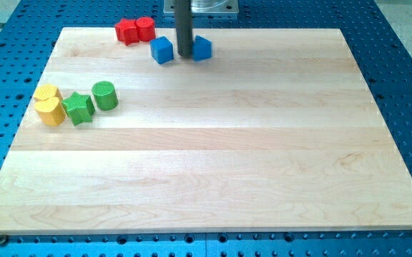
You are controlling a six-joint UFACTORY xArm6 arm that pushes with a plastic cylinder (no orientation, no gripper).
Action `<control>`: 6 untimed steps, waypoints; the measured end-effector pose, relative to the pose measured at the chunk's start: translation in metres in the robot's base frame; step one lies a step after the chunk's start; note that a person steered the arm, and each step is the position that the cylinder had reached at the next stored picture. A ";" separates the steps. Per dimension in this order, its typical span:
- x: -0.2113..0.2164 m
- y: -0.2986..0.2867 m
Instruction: Push the blue cube into the triangle
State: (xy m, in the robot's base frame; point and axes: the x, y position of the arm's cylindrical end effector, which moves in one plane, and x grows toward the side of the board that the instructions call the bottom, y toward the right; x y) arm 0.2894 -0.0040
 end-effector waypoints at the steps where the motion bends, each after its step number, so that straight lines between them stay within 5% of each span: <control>1: 0.004 0.031; 3: 0.014 -0.134; 4: -0.004 -0.159; 5: -0.043 -0.141; 6: -0.019 -0.068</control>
